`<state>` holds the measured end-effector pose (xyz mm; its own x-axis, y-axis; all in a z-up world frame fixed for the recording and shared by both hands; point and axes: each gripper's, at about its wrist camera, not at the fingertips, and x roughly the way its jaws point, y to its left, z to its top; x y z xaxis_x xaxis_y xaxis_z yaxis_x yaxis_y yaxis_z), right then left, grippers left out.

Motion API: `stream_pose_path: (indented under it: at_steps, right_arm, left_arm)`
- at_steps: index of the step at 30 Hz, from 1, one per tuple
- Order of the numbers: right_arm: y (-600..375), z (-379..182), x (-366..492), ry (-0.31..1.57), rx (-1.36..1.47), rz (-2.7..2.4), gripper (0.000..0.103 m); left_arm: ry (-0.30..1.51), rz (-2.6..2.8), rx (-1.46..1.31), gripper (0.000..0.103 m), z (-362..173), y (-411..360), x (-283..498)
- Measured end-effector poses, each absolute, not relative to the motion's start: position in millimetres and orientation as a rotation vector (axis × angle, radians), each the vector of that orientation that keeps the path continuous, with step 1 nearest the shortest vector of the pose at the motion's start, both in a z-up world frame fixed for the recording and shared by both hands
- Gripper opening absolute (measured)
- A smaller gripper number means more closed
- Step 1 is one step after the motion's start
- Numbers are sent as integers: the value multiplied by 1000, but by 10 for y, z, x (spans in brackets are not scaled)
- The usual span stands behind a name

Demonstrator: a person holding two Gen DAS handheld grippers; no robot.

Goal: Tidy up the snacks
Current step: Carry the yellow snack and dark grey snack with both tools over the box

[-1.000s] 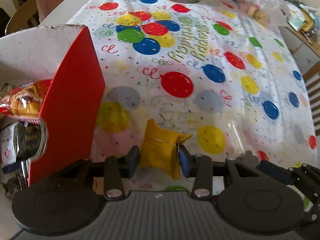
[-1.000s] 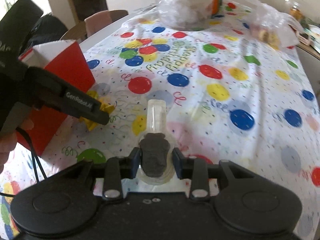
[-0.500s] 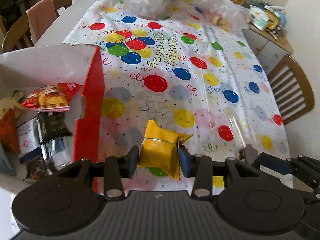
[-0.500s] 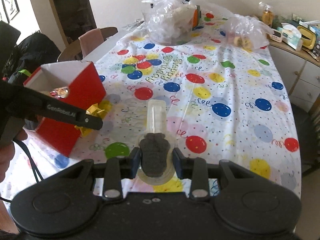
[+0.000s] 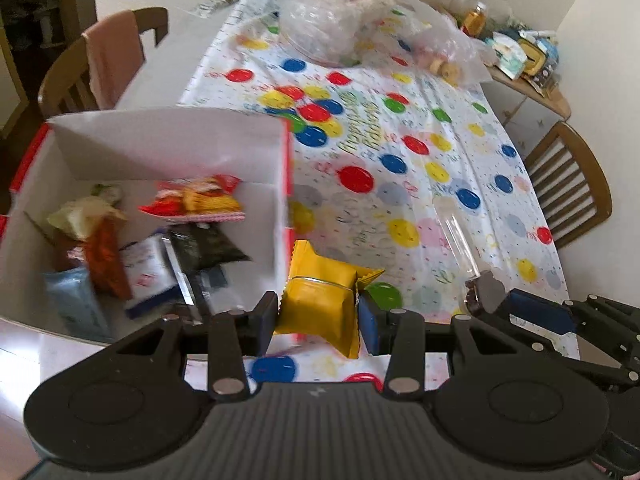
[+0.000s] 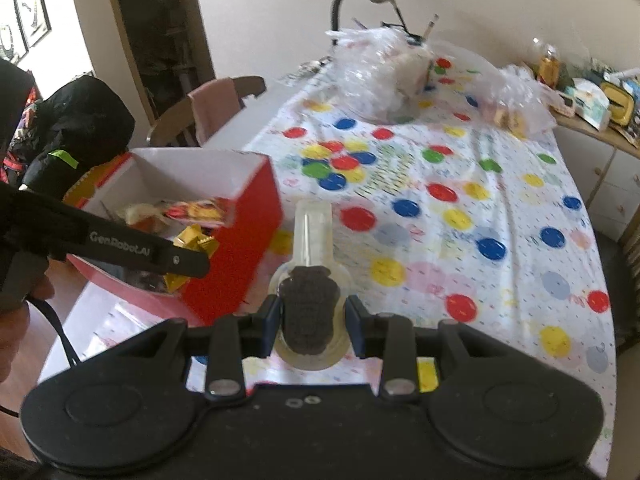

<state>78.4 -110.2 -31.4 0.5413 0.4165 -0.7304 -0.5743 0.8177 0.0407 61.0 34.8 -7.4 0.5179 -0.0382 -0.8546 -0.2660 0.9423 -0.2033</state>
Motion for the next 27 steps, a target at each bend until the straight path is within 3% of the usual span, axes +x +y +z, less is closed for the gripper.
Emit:
stream_pose_path:
  at_steps: [13, 27]
  right_arm:
    - [-111, -345, 767, 802, -243, 636, 33]
    - [664, -767, 941, 881, -296, 657, 33]
  left_arm:
    - [966, 214, -347, 42, 71, 1314, 340]
    - [1013, 305, -343, 42, -234, 2102, 368]
